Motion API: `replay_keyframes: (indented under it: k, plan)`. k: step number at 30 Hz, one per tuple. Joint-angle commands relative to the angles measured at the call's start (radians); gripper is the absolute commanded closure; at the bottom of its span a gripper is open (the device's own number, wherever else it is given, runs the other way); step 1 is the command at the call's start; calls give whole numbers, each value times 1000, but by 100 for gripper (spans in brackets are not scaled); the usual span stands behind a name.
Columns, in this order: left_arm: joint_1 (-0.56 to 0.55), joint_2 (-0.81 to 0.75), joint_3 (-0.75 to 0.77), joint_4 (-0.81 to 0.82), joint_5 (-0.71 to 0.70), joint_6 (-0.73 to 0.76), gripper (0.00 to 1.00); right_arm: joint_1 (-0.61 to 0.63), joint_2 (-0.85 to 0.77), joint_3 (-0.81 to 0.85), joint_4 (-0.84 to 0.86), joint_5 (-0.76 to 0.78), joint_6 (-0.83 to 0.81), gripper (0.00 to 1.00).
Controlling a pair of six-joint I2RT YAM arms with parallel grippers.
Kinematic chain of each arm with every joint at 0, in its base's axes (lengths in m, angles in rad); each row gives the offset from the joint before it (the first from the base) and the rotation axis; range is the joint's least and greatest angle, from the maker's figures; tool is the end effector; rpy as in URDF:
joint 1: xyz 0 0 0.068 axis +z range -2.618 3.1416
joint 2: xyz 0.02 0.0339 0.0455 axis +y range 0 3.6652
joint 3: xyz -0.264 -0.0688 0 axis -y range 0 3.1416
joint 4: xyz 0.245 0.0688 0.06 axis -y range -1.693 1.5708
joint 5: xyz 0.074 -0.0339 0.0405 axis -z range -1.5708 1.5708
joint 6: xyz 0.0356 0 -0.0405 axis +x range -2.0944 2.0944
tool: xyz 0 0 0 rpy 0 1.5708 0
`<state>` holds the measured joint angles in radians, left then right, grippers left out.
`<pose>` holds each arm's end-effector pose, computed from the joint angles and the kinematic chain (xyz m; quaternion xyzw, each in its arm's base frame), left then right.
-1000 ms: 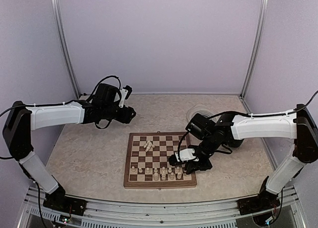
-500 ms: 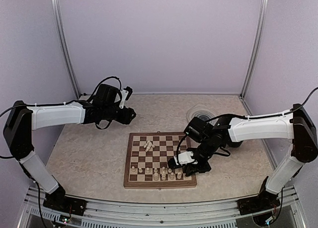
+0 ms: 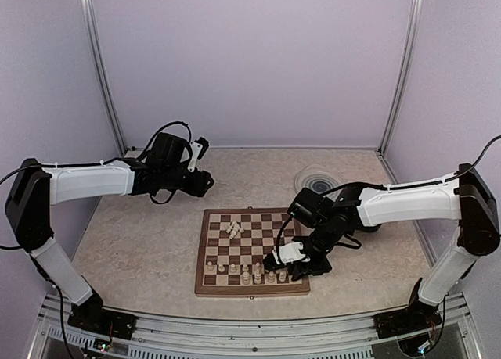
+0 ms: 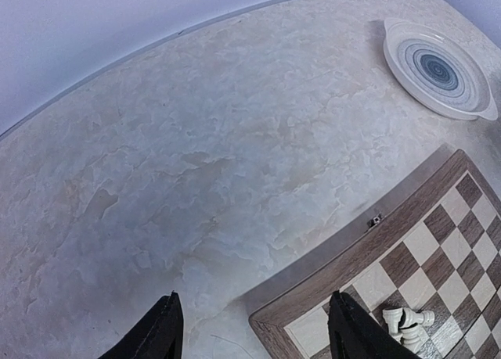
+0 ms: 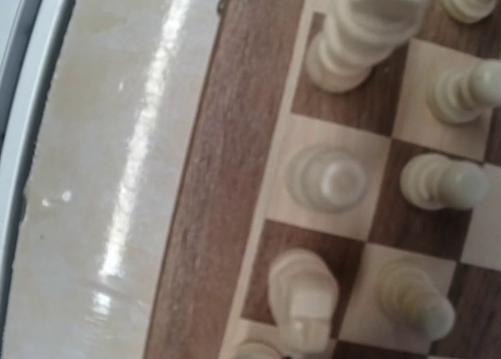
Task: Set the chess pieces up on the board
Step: Place the rook at h1.
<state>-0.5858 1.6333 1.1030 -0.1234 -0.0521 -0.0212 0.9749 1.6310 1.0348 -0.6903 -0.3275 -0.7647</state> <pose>0.3053 -0.2003 0.2382 0.2386 0.8641 -0.1100 0.4293 0.1603 0.2568 0.1857 -0.7613 0.6123 0.1751 0.1221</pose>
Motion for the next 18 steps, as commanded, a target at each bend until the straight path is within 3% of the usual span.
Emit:
replay_keyframes:
  k: [1,15,18]
  plan:
    - [-6,8,34,-15,15,7,37,18,16,-12,-14,8,-5,82]
    - [-28,0,34,-24,-2,8,37,19,-21,27,-53,18,-3,72]
    - [-44,-15,36,-32,-22,6,37,16,-75,68,-124,-22,-23,64]
